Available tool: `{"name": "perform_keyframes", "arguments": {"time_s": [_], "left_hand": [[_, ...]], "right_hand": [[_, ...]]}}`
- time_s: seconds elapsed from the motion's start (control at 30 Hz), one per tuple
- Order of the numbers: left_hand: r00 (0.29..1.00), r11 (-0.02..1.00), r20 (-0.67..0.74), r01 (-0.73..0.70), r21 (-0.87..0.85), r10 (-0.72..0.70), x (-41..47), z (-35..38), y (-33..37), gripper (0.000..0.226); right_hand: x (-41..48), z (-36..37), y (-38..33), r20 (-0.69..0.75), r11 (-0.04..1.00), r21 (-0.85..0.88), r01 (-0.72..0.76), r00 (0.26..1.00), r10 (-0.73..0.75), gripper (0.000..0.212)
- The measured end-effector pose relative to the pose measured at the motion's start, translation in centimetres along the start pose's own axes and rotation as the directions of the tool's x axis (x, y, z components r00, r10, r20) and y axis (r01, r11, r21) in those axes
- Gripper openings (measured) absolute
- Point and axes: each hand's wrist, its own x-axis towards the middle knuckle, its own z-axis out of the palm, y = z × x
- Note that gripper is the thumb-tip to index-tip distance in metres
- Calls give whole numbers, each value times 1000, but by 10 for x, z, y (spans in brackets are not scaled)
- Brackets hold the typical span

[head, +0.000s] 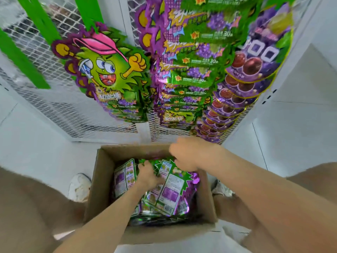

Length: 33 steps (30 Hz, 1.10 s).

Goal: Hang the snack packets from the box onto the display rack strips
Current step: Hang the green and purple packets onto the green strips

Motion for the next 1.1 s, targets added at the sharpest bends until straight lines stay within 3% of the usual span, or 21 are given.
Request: {"name": "perform_keyframes", "arguments": {"time_s": [0.07, 0.1, 0.2, 0.27, 0.33, 0.43, 0.53, 0.6, 0.63, 0.67, 0.77, 0.87, 0.97, 1.03, 1.1], "left_hand": [[999, 998, -44, -6, -62, 3, -2, -4, -1, 104], [998, 995, -53, -39, -91, 34, -3, -7, -2, 86], [986, 951, -76, -164, -260, 150, -12, -22, 7, 29], [965, 910, -110, -261, -323, 238, -26, -38, 23, 26], [927, 873, -129, -375, -313, 352, -45, -56, 41, 26], [850, 806, -169, -527, -270, 499, -77, -76, 62, 38], [781, 744, -151, -623, -241, 606, -107, -95, 71, 39], [784, 743, -63, -608, -280, 618, -123, -114, 73, 31], [785, 740, -88, -611, -281, 614, -127, -122, 73, 28], [770, 727, -185, -637, -256, 610, -128, -131, 73, 26], [634, 688, -528, -715, -124, 564, -119, -154, 68, 14], [619, 716, -497, -698, 6, 608, -118, -180, 73, 28], [574, 640, -441, -769, 1, 690, -143, -214, 94, 26], [557, 589, -421, -805, -65, 716, -161, -238, 112, 27], [533, 553, -424, -828, -86, 732, -183, -266, 136, 28]], "right_hand": [[2, 2, -2, -9, 1000, -7, -8, 1000, 8, 11], [1, 2, -3, -19, 1000, 3, -16, 1000, 16, 6], [2, 6, -2, 50, 984, 136, -112, 993, 106, 18], [1, 7, -2, 61, 934, 304, -188, 982, 178, 29], [-3, 4, -5, 43, 798, 560, -222, 970, 240, 49], [-5, 0, -15, 51, 388, 894, -226, 909, 413, 68], [-4, 5, -13, 2, 289, 944, -162, 875, 485, 30], [-7, 3, -7, -22, 319, 938, -139, 891, 453, 24], [-14, -1, -5, -56, 375, 918, -129, 894, 445, 19], [-23, -8, -6, -89, 437, 891, -125, 895, 437, 17], [-41, -23, -7, -165, 525, 848, -80, 900, 403, 35], [-54, -40, -13, -268, 499, 866, 37, 877, 400, 32], [-65, -64, -19, -451, 529, 832, 169, 762, 465, 13], [-77, -85, -21, -592, 606, 758, 242, 644, 484, 36], [-96, -112, -23, -727, 684, 657, 316, 507, 464, 40]]}}
